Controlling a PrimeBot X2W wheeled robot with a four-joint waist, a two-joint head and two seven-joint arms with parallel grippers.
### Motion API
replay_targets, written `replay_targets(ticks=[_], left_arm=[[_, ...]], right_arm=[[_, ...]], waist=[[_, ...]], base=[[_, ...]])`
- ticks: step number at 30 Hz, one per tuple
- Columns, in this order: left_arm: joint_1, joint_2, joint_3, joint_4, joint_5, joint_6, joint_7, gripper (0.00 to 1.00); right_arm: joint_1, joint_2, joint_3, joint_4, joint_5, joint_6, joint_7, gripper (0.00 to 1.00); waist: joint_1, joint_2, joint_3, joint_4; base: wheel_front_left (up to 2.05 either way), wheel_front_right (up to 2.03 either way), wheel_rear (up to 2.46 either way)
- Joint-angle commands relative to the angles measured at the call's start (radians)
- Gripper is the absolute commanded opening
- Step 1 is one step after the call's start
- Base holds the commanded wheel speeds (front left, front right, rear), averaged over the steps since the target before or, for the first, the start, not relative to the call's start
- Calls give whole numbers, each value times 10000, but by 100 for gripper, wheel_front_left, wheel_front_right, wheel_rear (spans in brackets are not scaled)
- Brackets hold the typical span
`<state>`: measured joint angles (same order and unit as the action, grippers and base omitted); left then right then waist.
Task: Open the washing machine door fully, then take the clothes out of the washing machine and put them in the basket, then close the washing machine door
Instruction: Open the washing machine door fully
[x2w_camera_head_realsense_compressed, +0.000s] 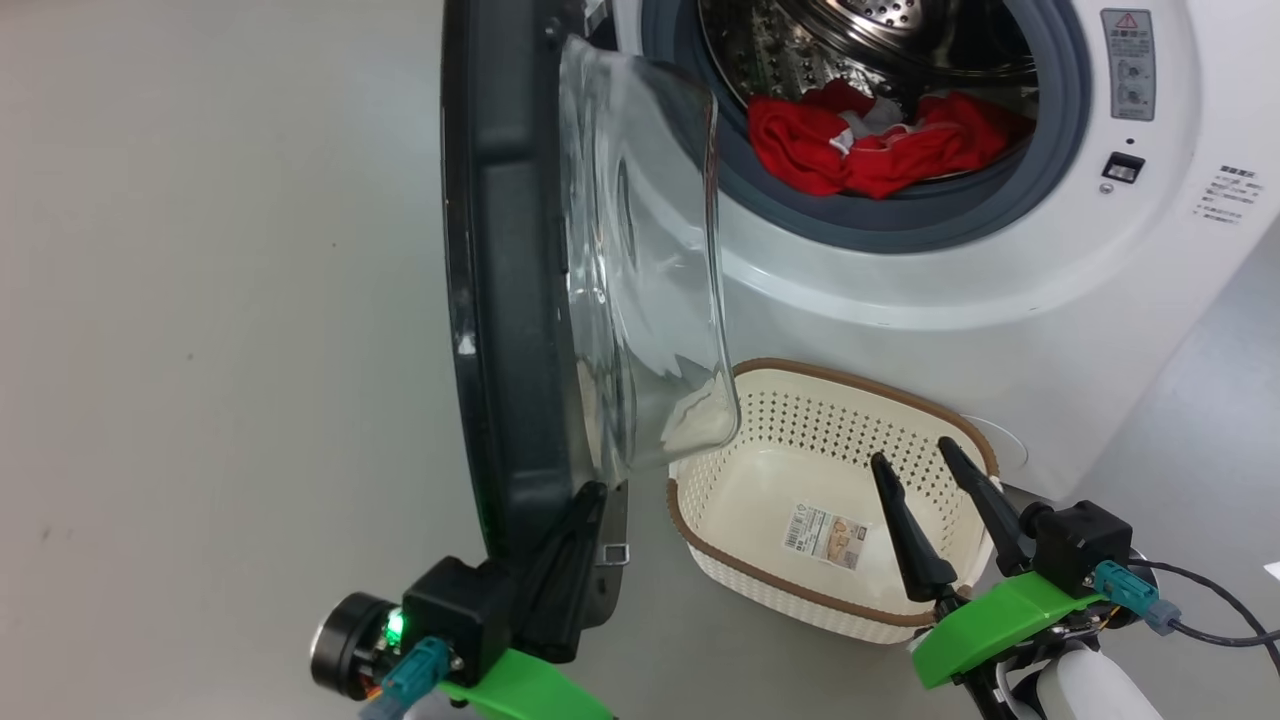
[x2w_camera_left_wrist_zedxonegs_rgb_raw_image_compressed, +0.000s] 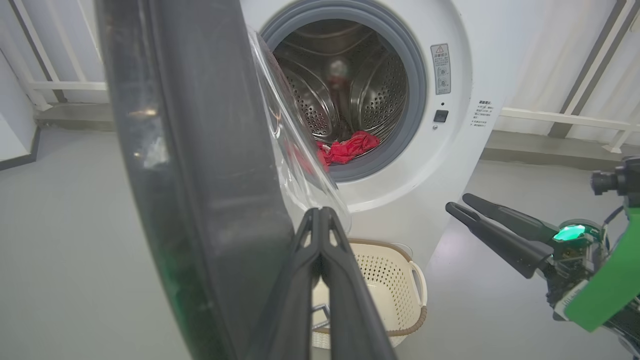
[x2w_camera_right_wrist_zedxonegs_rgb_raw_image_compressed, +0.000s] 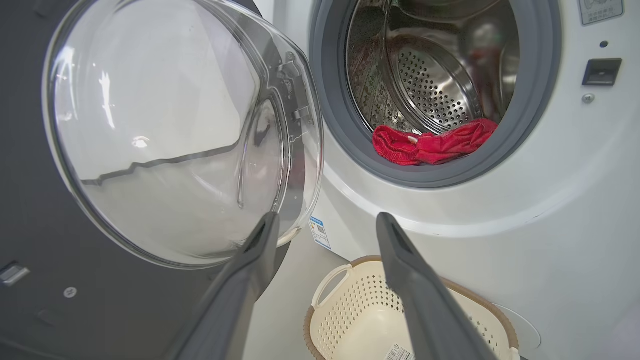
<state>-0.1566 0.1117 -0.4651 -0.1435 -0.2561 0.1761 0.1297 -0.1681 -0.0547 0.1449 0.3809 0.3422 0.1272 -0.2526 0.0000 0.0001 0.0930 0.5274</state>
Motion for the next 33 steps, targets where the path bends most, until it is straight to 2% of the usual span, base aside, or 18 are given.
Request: replay_targets(ticks=[1, 21, 33], left_arm=[[-21, 233, 630, -274, 52, 268, 23, 0], [177, 1048, 2369, 147, 118, 1386, -522, 0], [47, 1016, 3167, 670, -283, 1763, -1159, 0]], right_arm=[[-340, 45, 253, -200, -72, 35, -91, 100], [-643, 36, 555, -113, -367, 35, 118, 100], [-549, -119, 521, -552, -576, 35, 516, 100]], waist=[[0, -1, -6, 125], [0, -1, 308, 217], [0, -1, 623, 217]], base=[[0, 0, 0], [0, 0, 0], [0, 0, 0]])
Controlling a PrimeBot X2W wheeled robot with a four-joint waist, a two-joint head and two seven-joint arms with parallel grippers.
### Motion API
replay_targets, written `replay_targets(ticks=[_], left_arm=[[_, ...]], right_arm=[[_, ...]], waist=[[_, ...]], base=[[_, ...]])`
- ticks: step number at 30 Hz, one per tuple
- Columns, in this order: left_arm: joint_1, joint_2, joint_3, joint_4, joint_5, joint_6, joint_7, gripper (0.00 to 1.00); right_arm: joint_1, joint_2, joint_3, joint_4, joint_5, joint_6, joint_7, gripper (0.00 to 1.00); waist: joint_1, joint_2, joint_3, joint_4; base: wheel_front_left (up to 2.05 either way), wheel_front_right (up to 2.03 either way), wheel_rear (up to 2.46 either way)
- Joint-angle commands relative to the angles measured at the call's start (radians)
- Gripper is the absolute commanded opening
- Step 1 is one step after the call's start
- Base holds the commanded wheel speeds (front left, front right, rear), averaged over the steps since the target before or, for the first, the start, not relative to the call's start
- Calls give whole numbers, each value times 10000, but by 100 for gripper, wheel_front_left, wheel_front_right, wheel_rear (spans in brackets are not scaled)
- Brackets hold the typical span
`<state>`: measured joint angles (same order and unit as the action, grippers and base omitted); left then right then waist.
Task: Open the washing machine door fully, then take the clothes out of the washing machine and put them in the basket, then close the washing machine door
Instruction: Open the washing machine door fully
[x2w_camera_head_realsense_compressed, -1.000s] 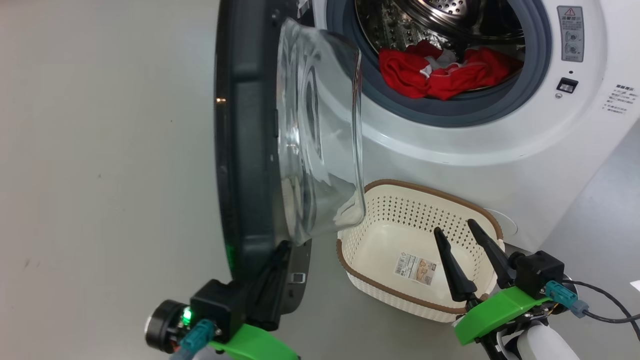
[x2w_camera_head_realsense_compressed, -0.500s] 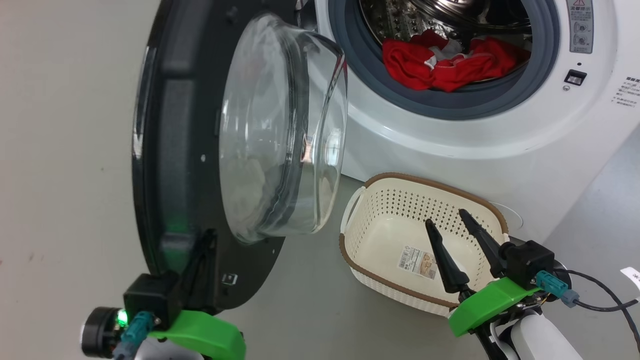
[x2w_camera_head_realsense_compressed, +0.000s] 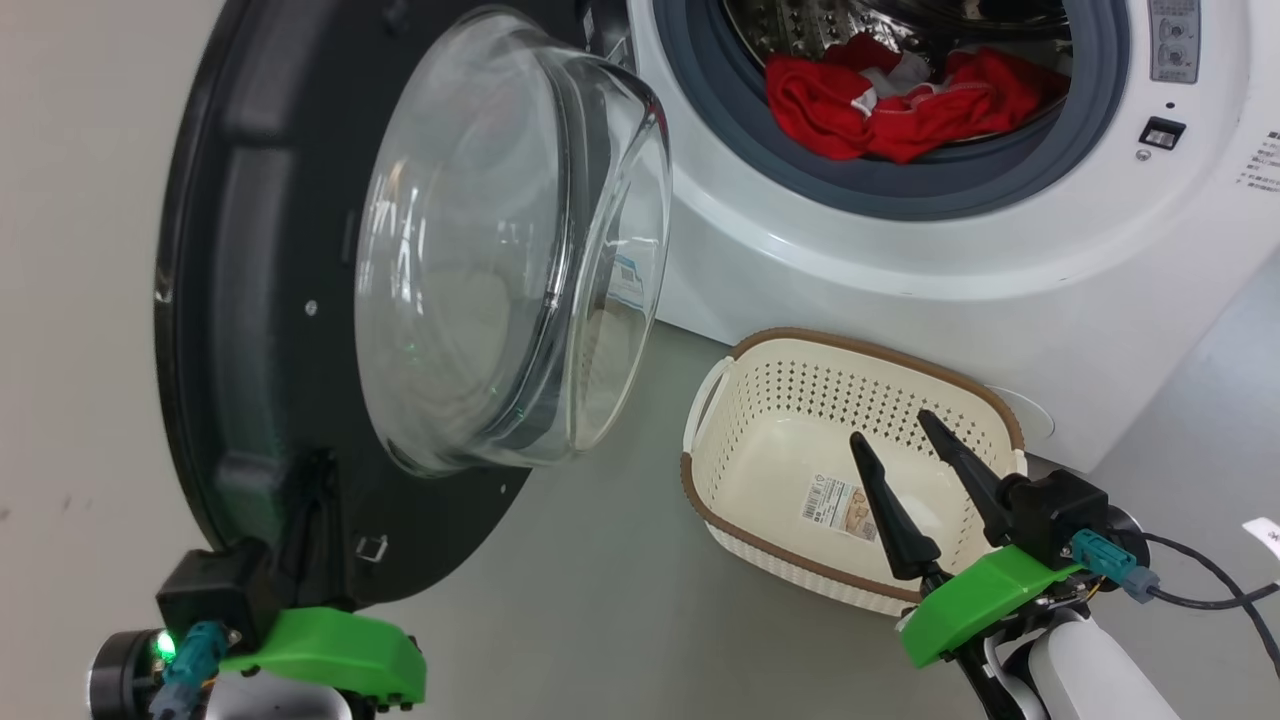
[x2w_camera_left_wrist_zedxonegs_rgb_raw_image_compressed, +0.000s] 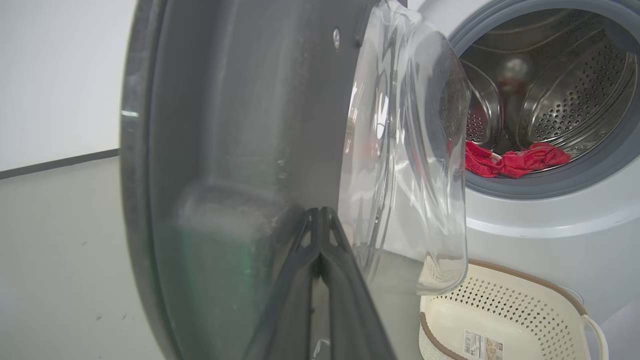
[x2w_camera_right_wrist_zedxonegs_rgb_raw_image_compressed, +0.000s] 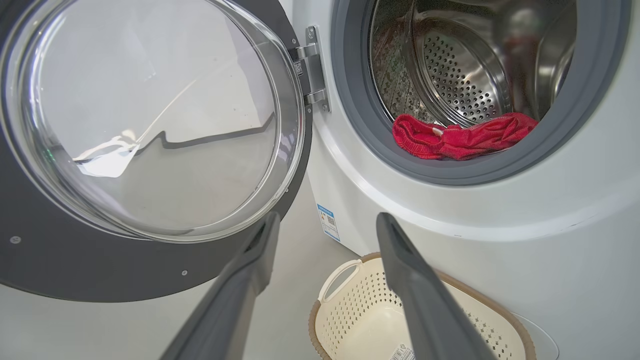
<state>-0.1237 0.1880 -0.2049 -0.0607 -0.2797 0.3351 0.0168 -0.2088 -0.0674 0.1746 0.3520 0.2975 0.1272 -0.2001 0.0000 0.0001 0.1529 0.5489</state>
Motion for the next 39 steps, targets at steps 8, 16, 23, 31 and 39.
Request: replay_targets(ticks=[8, 16, 23, 31, 39], left_arm=[[-604, 341, 981, 309, -44, 440, -499, 0], [-1041, 423, 1198, 891, -120, 477, -861, 0], [-1479, 482, 1466, 1657, -378, 360, -1299, 0], [-1951, 565, 1766, 2509, -653, 250, -1718, 0], [-2491, 689, 2058, 3437, -962, 96, -2045, 0]], right_arm=[[-108, -102, 435, -643, -176, 35, 332, 100], [-52, -205, 585, -890, -244, 35, 512, 100], [25, -274, 624, -1007, -299, 35, 612, 100], [73, -324, 675, -1117, -351, 35, 717, 100], [121, -375, 742, -1260, -383, 35, 858, 100]], waist=[[0, -1, 191, 2], [0, -1, 244, -11], [0, -1, 337, -10], [0, -1, 460, -3], [0, -1, 554, -24]], base=[[0, 0, 0], [0, 0, 0], [0, 0, 0], [0, 0, 0], [0, 0, 0]])
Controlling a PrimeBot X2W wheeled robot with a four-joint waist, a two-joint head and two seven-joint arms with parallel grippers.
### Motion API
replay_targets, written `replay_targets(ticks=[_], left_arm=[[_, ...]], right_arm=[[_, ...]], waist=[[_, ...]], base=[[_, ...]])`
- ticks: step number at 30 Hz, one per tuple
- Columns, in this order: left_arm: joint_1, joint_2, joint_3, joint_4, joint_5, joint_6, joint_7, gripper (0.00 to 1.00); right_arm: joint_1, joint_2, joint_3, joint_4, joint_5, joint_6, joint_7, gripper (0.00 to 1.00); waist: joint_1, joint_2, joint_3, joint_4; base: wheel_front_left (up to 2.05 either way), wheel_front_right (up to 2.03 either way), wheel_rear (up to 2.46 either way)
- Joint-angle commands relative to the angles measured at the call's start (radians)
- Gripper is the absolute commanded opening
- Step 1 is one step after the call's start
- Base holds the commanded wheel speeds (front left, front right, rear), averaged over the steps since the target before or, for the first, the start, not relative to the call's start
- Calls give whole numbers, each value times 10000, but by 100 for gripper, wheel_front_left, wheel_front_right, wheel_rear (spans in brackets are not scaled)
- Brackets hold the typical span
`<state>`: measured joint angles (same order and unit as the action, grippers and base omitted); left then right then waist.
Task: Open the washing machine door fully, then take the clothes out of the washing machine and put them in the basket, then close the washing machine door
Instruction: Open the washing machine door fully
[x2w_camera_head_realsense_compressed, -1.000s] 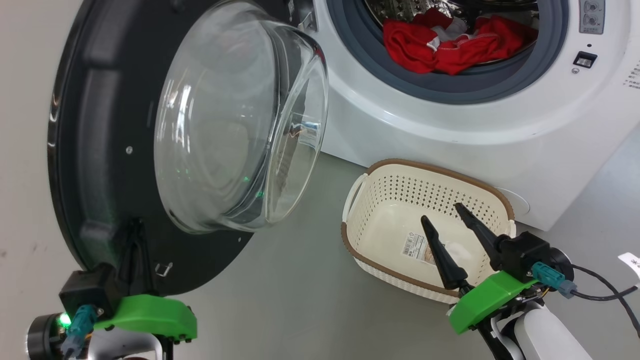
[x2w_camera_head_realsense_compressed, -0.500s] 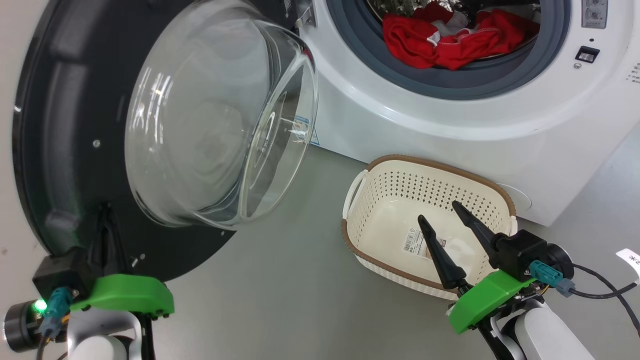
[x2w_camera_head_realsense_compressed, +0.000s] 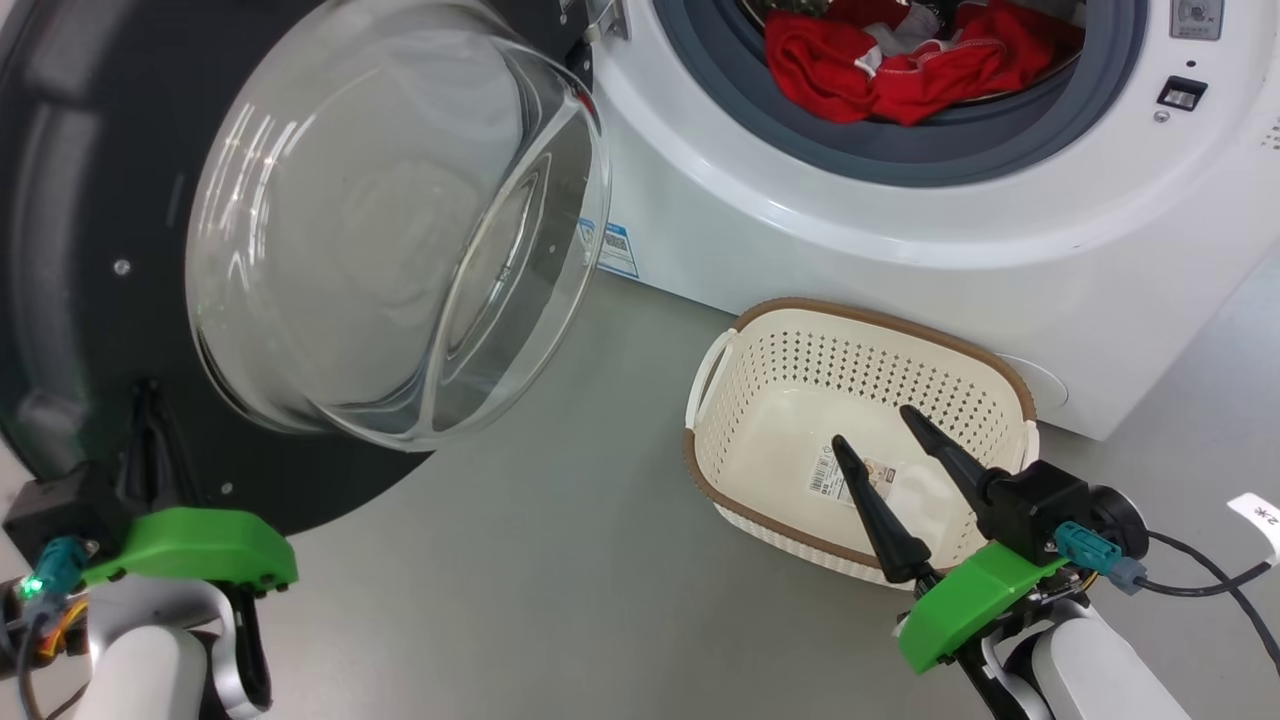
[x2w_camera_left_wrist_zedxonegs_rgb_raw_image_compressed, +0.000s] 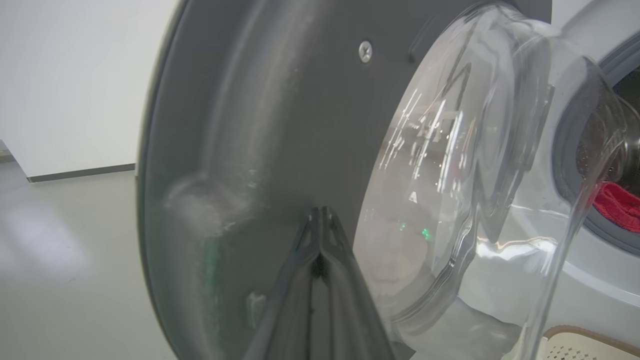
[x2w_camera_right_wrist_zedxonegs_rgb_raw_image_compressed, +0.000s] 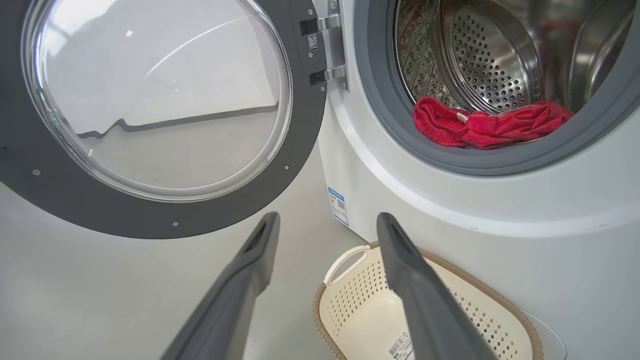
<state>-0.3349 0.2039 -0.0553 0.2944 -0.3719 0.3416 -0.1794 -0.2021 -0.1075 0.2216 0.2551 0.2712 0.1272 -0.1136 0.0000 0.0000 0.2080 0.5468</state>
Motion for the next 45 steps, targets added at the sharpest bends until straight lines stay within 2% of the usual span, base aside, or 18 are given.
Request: replay_targets(ticks=[1, 16, 21, 27, 36, 37, 39, 41, 43, 45], left_arm=[[-438, 553, 593, -5, -77, -1, -116, 0], [-1627, 879, 939, 1399, -546, -371, -378, 0], [-2245, 1088, 949, 2364, -599, -643, -497, 0], [-2745, 1011, 1015, 3256, -610, -777, -727, 0], [-2684, 822, 1061, 3117, -515, -900, -810, 0], [-2610, 802, 1047, 3015, -454, -874, -813, 4], [-2420, 766, 1013, 2749, -327, -809, -818, 40], [-2207, 766, 974, 2433, -210, -765, -820, 56], [-1973, 764, 915, 2039, -103, -695, -820, 100], [-1720, 772, 836, 1563, -6, -620, -801, 100]], right_arm=[[63, 9, 277, -314, -122, 35, 13, 100], [38, -341, 447, -892, -137, 35, 351, 100], [42, -430, 497, -1009, -119, 35, 377, 100], [155, -406, 437, -1055, -134, 35, 336, 100], [158, -257, 415, -887, -132, 35, 179, 100], [149, -221, 420, -844, -118, 35, 135, 100], [124, -140, 448, -739, -87, 35, 29, 100], [83, -56, 481, -617, -43, 35, -91, 100], [48, 27, 516, -478, 12, 35, -212, 100], [25, 102, 524, -326, 74, 35, -358, 100]], waist=[[0, 0, 14, -8], [0, 0, 580, 4], [0, 0, 703, 3], [0, 0, 710, -14], [0, 0, 484, -155], [0, 0, 425, -173], [0, 0, 295, -215], [0, 0, 155, -265], [0, 0, 2, -326], [0, 0, -153, -384]], base=[[0, 0, 0], [0, 0, 0], [0, 0, 0], [0, 0, 0], [0, 0, 0], [0, 0, 0], [0, 0, 0], [0, 0, 0], [0, 0, 0], [0, 0, 0]])
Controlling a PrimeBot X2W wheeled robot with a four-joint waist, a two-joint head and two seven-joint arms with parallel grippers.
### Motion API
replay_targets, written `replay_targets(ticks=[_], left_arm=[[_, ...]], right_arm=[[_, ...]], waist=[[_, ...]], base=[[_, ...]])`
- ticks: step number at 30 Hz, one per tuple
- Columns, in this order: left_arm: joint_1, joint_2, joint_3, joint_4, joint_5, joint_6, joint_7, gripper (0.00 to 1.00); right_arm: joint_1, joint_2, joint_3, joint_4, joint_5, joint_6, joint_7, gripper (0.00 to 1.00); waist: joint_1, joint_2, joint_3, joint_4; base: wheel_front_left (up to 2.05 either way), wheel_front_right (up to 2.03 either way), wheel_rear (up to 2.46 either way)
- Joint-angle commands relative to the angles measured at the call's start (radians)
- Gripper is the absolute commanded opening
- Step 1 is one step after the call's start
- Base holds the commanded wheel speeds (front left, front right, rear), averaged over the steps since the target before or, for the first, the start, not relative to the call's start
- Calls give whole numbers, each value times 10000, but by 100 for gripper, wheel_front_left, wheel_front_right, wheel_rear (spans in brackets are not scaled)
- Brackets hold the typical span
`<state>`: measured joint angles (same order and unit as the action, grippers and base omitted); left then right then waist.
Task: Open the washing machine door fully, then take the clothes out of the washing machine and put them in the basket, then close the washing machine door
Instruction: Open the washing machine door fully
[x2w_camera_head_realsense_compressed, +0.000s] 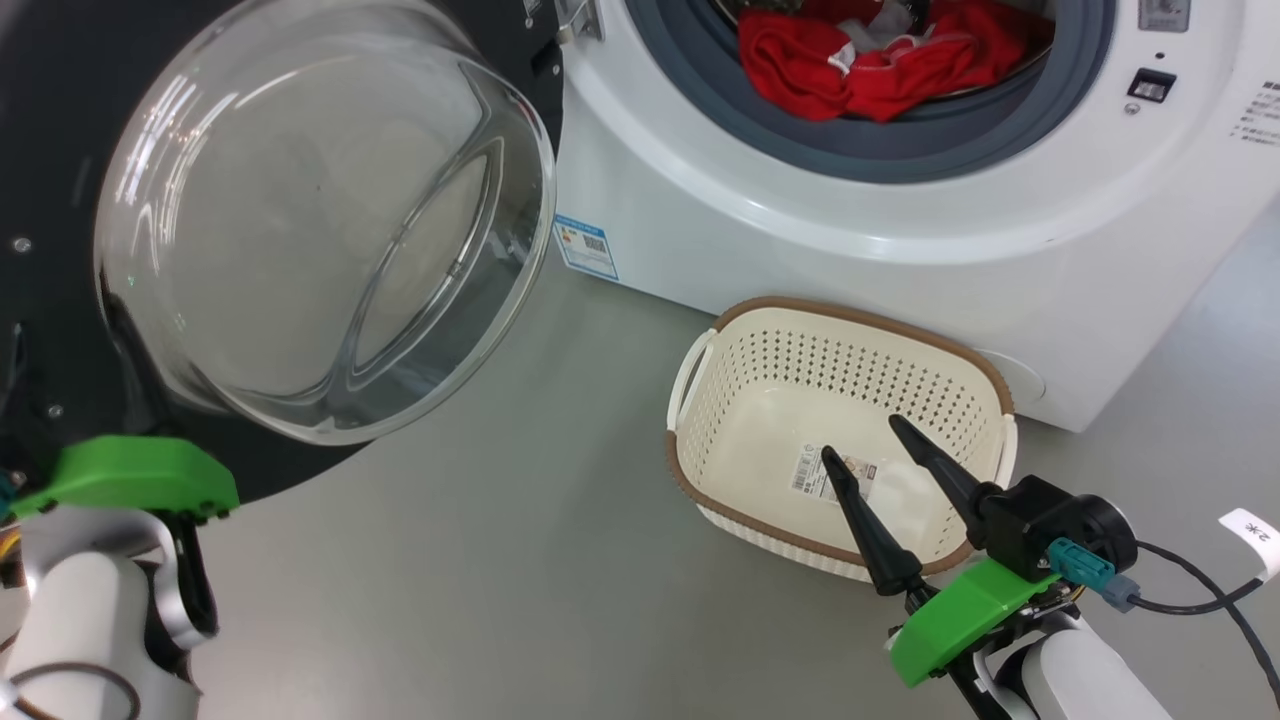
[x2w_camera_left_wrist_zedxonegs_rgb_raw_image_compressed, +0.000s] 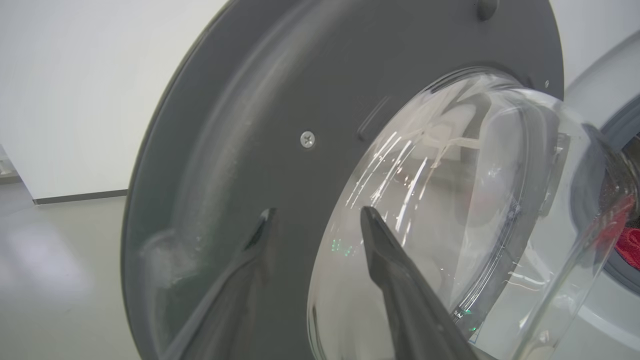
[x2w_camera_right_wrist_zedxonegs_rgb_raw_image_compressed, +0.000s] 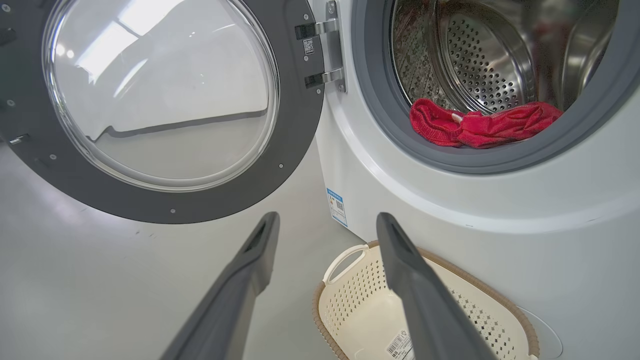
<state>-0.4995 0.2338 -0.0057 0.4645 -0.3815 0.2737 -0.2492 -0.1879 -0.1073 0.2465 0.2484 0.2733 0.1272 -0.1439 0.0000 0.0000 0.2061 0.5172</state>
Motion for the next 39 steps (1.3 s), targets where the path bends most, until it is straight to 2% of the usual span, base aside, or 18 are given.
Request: replay_targets(ticks=[1, 10, 16, 25, 29, 39], left_arm=[[56, 488, 280, -398, 145, 84, -60, 100], [885, 456, -302, -3151, 253, -165, 326, 100], [1182, 322, -1009, -4312, -27, -947, 582, 100], [1411, 258, -1658, -4136, -197, -1549, 724, 100], [1525, 54, -1700, -3924, -617, -1892, 524, 100], [2108, 61, -1777, -3119, -602, -1868, 328, 100]], right_arm=[[-122, 134, 280, -178, 81, 35, -121, 100], [-104, 347, 195, 463, 301, 35, -624, 100], [-194, 457, -20, 702, 392, 35, -886, 100], [-206, 554, -1030, 957, 57, 35, -1132, 100], [-187, 565, -1433, 907, -18, 35, -1164, 100], [101, 569, -2050, 272, -433, 35, -1176, 100]], waist=[[0, 0, -216, -118], [0, 0, -846, -494], [0, 0, -1051, -1095], [0, 0, -1203, -2331], [0, 0, -1250, -2900], [0, 0, -1565, -4019]], base=[[0, 0, 0], [0, 0, 0], [0, 0, 0], [0, 0, 0], [0, 0, 0], [0, 0, 0]])
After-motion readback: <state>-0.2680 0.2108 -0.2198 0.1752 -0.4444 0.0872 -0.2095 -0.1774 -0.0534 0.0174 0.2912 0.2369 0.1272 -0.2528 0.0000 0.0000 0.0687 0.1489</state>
